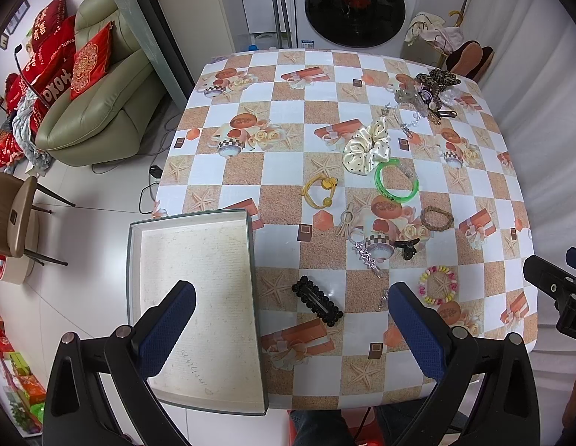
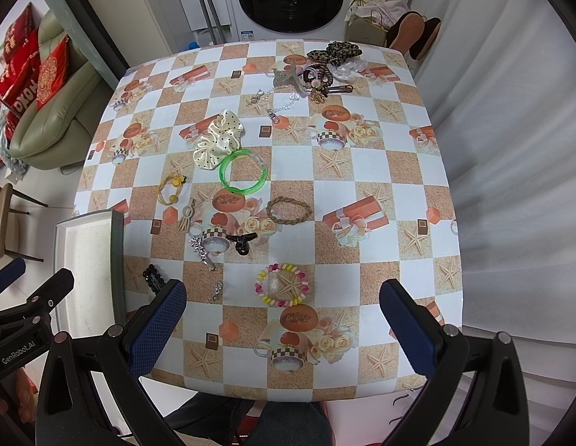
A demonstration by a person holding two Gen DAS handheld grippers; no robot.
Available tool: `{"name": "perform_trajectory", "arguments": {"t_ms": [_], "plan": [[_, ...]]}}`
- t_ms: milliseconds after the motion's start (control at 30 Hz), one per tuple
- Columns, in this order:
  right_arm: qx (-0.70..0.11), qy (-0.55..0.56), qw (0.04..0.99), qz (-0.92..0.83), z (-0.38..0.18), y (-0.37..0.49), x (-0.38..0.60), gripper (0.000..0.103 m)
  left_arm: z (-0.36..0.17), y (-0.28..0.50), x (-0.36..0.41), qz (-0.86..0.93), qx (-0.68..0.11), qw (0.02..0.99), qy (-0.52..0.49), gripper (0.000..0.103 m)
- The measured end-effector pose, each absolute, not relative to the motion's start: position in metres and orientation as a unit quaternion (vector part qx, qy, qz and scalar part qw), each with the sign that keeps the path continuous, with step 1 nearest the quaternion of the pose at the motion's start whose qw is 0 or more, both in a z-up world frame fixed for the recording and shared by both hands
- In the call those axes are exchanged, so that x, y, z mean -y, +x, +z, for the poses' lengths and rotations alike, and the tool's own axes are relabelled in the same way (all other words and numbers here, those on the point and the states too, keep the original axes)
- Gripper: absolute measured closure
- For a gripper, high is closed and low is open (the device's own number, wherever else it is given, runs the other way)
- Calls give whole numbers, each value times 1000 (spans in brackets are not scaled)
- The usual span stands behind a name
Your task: Organize jewelry
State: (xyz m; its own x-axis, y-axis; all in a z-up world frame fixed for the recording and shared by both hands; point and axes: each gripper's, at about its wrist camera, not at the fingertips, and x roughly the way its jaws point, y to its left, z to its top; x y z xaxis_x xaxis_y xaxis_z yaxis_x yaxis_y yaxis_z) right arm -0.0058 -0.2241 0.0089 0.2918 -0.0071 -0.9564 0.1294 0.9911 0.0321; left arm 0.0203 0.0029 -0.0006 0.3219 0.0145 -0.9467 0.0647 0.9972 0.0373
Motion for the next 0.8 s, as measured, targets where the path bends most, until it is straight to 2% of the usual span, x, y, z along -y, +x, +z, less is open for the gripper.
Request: {"name": "perform_trajectory", "arguments": {"t_ms": [400,800], "plan": [[-595,52,801,-42,8,-4,225,0,-4,20,-4,-15,-586,809,35,0],[-617,72,783,-37,-27,11,238,0,-44,51,-5,-32,-611,791,20,0]]}}
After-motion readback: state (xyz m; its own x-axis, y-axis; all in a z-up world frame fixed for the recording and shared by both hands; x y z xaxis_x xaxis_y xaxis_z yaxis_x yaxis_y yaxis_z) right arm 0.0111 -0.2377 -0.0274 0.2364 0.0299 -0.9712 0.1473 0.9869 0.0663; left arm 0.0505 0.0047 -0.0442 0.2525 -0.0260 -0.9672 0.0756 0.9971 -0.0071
